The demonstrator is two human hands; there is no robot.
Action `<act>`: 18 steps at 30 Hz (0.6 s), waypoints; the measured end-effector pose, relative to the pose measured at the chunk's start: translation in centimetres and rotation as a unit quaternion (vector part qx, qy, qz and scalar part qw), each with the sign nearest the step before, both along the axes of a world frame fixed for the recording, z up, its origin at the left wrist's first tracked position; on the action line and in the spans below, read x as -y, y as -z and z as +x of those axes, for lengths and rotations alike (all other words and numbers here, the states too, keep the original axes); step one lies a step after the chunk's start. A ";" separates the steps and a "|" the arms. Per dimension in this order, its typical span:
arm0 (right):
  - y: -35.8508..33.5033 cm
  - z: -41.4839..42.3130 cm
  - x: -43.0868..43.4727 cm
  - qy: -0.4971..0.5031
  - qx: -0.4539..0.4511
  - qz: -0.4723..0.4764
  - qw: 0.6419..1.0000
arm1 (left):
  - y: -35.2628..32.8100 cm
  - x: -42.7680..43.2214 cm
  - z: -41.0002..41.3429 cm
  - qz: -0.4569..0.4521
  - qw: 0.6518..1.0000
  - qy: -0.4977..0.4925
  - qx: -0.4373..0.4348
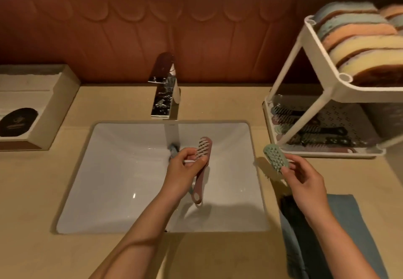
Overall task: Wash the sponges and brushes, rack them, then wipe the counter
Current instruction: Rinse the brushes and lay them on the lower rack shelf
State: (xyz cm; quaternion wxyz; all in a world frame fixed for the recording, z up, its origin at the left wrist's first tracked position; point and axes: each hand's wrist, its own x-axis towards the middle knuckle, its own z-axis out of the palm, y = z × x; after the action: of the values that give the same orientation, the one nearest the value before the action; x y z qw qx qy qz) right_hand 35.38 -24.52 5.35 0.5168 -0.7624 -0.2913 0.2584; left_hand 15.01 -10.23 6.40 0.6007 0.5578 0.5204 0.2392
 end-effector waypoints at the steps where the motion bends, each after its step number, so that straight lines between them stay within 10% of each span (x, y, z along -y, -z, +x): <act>1: 0.1 1.0 0.4 0.003 0.019 -0.005 1.000 | 0.2 0.3 0.5 0.003 1.000 -0.002 -0.004; 18: 0.1 20.8 -3.7 -0.025 0.290 -0.180 0.940 | 1.3 3.3 10.3 0.047 0.998 -0.007 -0.042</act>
State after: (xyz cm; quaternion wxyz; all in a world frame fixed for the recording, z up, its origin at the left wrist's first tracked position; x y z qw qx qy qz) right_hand 56.22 -20.86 5.23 0.2575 -0.8769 -0.3963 0.0874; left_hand 25.33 -13.49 5.12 0.5496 0.5917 0.5370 0.2438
